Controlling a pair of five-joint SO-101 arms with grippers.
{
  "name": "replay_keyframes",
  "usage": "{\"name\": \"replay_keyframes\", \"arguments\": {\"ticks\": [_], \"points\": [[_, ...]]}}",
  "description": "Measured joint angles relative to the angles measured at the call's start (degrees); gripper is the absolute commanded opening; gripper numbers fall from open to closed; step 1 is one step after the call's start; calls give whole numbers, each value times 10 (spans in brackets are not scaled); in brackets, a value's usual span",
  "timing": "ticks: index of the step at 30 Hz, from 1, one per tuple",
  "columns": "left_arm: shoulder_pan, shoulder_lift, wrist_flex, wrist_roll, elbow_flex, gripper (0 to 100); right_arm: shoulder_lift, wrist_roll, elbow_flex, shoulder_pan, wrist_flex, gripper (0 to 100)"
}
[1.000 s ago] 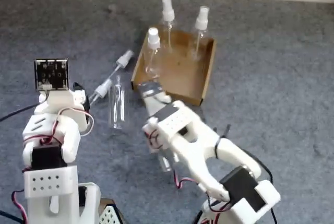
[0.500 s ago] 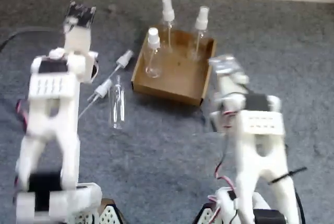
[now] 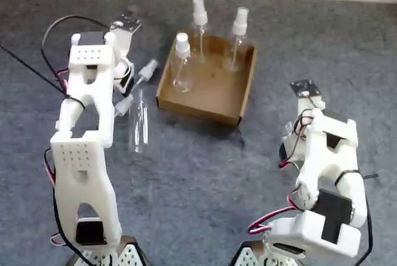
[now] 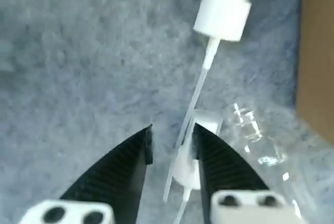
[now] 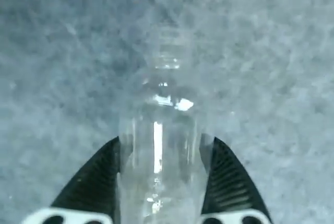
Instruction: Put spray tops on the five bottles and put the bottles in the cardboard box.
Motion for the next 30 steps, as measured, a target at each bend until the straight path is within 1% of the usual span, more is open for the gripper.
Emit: {"name": "replay_keyframes", "arguments": {"ticks": [7,13,18,21,25,27,30], "points": [[9,49,10,-4,-29,115,4,-15,-1,0,-3,3],[10,51,18,-4,-38,115,-4,-18,0,11,5,3],[10,11,72,-4,-62,117,-27,-19,1,49,38,3],[10,-10,94,-6,-65,119,-45,-19,1,66,39,3],[22,-11,112,-18,-64,120,-55,-19,1,67,39,3],[33,-12,114,-38,-48,120,-55,-19,1,68,39,3],[43,-12,114,-47,-22,120,-55,-19,1,68,39,3]]}}
